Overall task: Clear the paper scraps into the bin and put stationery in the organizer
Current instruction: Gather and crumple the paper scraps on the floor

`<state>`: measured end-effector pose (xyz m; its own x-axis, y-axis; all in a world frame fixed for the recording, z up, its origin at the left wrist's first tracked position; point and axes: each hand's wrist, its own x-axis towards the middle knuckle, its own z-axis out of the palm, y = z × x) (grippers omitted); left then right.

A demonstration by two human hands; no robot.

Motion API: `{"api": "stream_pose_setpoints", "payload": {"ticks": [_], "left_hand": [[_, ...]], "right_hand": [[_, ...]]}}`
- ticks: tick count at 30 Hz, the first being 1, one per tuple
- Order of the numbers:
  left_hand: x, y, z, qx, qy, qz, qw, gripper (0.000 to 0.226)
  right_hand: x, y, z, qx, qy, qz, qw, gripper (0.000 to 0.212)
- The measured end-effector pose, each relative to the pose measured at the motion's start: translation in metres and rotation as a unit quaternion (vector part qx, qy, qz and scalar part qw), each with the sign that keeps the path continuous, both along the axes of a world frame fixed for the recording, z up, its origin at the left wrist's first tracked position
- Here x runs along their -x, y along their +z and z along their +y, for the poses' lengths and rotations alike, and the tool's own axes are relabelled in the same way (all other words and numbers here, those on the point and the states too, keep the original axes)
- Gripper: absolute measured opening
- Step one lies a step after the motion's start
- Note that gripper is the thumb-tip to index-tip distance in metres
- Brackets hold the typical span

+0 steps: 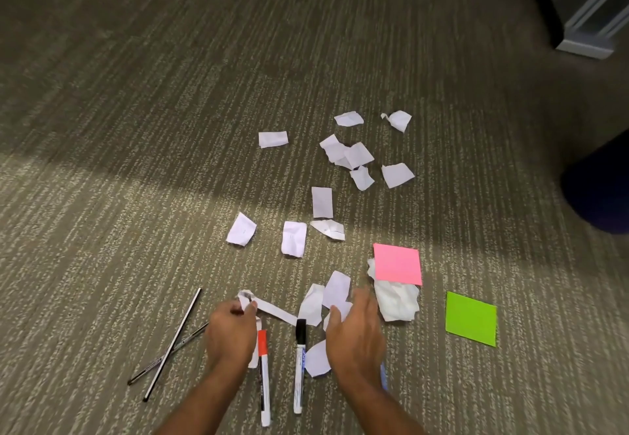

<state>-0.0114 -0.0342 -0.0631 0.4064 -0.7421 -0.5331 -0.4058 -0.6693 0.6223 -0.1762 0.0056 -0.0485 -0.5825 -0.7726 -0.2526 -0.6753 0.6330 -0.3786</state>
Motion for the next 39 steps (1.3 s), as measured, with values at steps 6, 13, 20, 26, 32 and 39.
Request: {"api": "stream_pose_setpoints", "payload": {"ticks": [6,13,20,26,32,39], "left_hand": [[0.010,0.020,-0.004,0.095,-0.031,0.071,0.992,0.037],[0.009,0.023,-0.020,0.097,-0.010,0.219,0.971,0.028],[0.013,0.026,-0.030,0.069,0.052,0.275,0.958,0.021],[0.010,0.019,-0.035,0.046,0.085,0.313,0.945,0.019],[0.028,0.003,-0.021,-0.019,-0.023,0.240,0.970,0.015],[0.052,0.004,-0.020,0.013,-0.111,0.131,0.985,0.024]], "right_hand": [[-0.009,-0.008,0.021,-0.044,0.101,-0.017,0.994,0.058],[0.000,-0.005,0.011,-0.044,0.084,-0.042,0.995,0.043],[0.004,-0.001,-0.004,0.123,-0.132,-0.154,0.971,0.037],[0.024,-0.008,-0.033,0.112,-0.175,-0.286,0.935,0.002],[0.024,-0.017,-0.034,0.020,-0.085,-0.182,0.979,0.018],[0.022,-0.015,-0.031,0.030,-0.082,-0.154,0.984,0.024]]}}
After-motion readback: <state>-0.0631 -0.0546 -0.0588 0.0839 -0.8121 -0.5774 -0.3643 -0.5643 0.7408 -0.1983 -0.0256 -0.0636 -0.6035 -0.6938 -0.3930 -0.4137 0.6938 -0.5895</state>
